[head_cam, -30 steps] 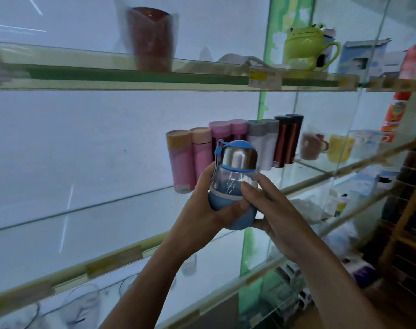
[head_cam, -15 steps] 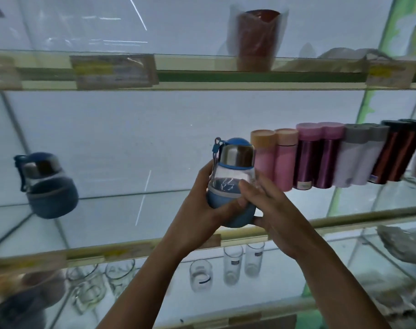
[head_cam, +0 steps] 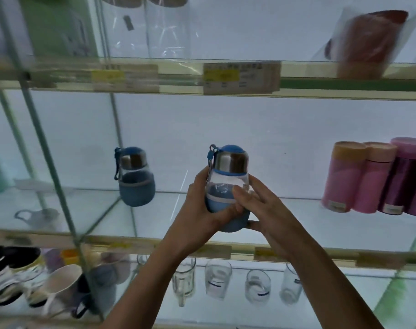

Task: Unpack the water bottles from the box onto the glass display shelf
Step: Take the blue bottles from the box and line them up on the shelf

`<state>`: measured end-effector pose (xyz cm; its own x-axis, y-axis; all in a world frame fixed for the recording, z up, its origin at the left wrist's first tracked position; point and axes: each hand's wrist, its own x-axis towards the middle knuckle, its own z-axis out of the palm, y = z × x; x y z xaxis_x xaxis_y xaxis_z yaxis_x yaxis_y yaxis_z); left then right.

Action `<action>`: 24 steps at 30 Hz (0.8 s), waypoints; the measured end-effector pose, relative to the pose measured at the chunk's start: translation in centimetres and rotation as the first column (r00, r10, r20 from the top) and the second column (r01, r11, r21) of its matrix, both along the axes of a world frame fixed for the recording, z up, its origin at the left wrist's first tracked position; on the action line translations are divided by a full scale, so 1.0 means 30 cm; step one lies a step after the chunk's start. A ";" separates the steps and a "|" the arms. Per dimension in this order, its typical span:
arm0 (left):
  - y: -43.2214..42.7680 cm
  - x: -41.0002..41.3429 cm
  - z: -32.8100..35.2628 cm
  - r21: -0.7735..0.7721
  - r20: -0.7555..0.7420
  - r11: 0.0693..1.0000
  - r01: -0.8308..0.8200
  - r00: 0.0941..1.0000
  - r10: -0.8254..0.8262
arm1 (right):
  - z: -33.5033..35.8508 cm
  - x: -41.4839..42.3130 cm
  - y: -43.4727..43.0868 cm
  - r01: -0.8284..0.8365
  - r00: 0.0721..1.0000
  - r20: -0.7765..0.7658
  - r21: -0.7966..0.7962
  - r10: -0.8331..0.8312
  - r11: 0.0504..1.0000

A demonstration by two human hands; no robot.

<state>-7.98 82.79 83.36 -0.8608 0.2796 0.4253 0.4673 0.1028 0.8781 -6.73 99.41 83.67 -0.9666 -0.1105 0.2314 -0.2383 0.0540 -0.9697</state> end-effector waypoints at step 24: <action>-0.552 -0.089 -0.083 -0.063 0.058 0.954 -0.292 0.954 0.296 | -0.084 -0.220 -0.546 -0.181 0.983 0.045 0.114 0.177 0.977</action>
